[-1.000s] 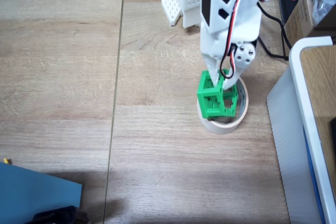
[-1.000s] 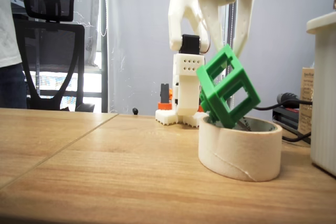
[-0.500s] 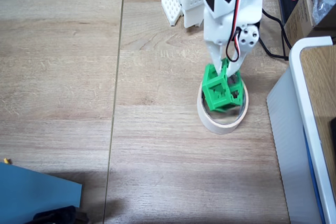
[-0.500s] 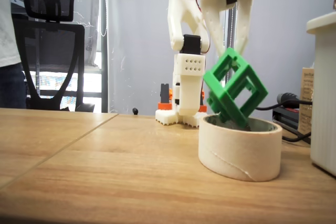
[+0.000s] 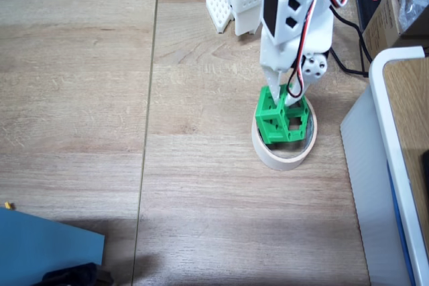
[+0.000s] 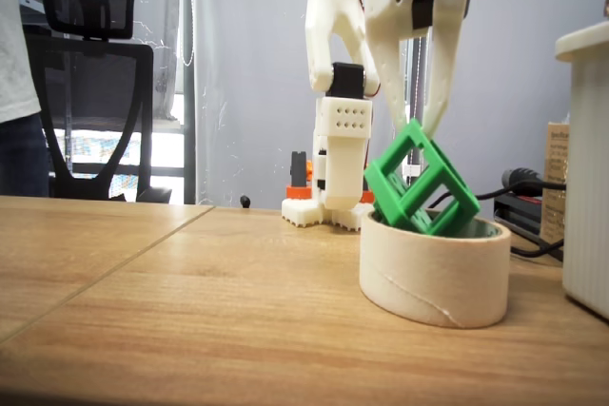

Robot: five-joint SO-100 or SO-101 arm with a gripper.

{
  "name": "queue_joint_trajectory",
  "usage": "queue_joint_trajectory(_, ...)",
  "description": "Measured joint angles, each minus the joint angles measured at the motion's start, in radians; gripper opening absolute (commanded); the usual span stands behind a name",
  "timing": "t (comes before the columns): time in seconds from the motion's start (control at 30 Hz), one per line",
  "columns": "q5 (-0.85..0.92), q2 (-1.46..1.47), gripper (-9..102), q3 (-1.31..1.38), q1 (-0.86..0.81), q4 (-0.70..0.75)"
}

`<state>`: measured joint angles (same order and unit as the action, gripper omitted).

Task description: Grasp a component and put it in the bin.

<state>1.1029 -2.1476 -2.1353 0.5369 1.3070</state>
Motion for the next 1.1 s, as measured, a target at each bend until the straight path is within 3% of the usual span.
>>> queue_joint_trajectory(0.4,0.000,0.000,14,0.000,0.000,0.006)
queue_joint_trajectory(0.67,0.000,-0.003,14,0.000,0.002,0.006)
queue_joint_trajectory(1.1,0.002,-0.261,14,0.000,-0.044,0.006)
